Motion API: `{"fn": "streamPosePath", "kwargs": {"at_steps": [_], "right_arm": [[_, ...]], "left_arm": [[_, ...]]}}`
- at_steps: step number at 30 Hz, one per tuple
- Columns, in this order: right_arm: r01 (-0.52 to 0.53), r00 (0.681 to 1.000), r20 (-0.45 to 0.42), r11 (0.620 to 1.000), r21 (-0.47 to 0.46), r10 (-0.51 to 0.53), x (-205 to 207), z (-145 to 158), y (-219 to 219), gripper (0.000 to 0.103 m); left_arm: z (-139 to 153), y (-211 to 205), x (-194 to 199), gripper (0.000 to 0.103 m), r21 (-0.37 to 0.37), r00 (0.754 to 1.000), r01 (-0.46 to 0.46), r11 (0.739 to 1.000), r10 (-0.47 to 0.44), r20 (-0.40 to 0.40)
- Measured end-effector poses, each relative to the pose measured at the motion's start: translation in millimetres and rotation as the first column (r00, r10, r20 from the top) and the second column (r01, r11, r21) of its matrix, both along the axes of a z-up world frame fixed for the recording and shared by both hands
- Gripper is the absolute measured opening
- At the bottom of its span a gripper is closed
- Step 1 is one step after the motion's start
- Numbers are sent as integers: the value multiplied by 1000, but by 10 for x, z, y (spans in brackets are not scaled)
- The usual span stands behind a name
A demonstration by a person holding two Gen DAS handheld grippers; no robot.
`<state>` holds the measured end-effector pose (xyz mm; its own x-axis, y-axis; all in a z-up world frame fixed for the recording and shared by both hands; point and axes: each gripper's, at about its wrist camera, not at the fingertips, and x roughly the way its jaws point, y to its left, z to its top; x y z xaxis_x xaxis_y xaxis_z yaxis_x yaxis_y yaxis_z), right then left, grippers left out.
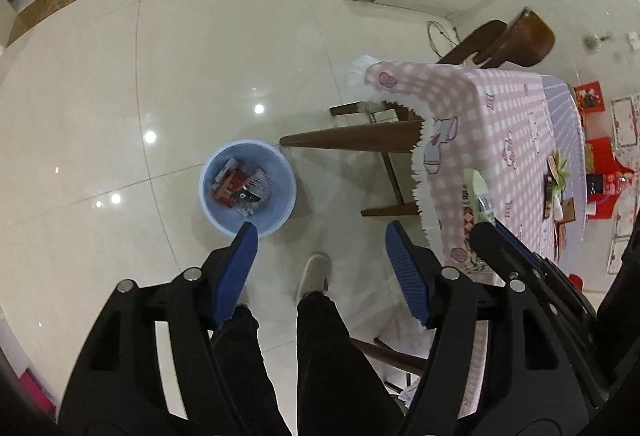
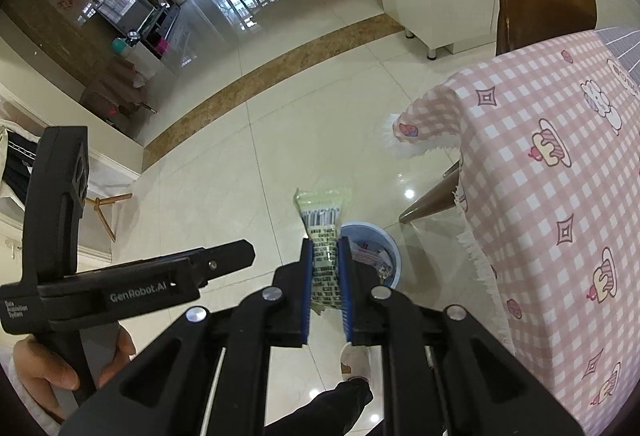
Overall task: Collect trash
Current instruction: 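Open the left tool over the blue bin while the right tool opens above it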
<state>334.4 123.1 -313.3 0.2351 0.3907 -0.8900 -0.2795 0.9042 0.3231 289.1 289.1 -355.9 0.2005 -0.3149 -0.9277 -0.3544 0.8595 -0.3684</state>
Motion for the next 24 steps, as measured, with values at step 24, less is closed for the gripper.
{"fn": "streamPosePath", "kwargs": {"at_steps": [24], "right_arm": [[-95,995,-5,995,27,96,26,-37,432,13]], "left_arm": [[154,351,-158,66,42,996,-93,995,93,-4]]}}
